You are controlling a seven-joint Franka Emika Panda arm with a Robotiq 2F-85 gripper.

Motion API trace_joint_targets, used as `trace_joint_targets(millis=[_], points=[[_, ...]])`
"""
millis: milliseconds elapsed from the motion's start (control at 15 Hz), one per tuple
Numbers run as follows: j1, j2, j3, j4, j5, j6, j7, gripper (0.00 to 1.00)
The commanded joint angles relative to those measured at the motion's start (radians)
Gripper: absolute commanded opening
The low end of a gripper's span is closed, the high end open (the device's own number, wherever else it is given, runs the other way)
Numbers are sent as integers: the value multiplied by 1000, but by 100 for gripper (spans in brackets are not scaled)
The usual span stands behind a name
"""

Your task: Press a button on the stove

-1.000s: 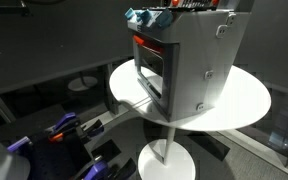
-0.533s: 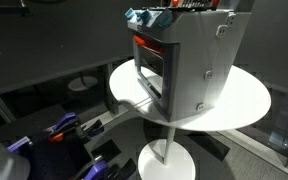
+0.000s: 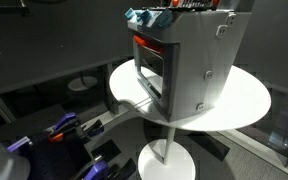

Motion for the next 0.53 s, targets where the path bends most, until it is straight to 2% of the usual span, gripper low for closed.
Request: trace_joint_targets(millis=[0, 467], points=[[16, -9, -11, 13, -15, -31, 20, 100], [14, -28, -11, -3, -7, -53, 18, 100]])
